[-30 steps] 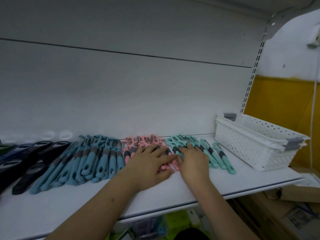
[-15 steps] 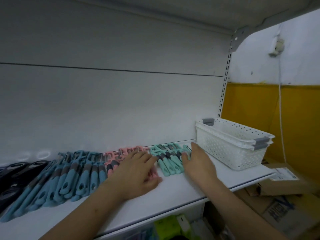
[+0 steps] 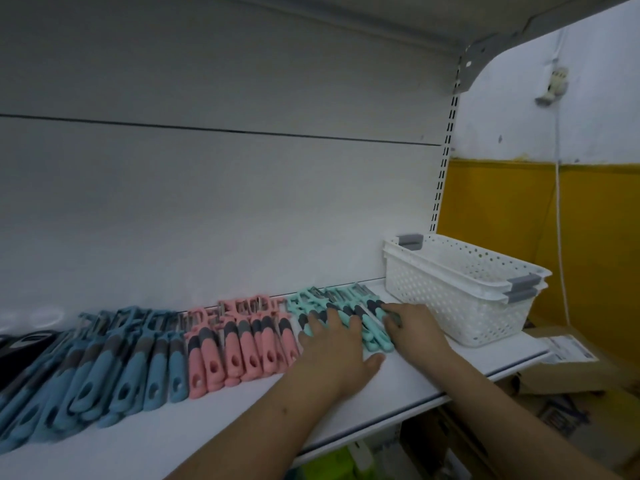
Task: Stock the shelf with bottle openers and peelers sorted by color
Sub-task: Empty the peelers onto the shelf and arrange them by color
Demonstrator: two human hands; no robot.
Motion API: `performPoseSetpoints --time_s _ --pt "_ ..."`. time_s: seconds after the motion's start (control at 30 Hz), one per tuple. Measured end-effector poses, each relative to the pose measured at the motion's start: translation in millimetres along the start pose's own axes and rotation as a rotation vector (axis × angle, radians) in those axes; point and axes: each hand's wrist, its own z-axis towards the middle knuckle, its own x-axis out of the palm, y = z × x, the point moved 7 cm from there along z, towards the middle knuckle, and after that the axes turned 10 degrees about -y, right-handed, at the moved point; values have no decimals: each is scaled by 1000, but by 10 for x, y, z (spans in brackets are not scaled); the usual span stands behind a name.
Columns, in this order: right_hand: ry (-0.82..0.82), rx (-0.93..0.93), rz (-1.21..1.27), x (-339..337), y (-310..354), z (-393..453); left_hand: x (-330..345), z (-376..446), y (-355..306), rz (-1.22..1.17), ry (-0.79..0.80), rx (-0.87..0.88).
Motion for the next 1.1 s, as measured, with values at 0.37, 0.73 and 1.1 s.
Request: performPoseSetpoints --time_s 0.37,0.73,1.1 --pt "47 123 402 -17 -61 -23 12 31 -69 -223 -322 71" --pt "57 151 376 57 -145 -4 118 152 -57 -326 -268 125" --pt "16 75 65 8 -87 -15 7 21 25 -113 -356 -12"
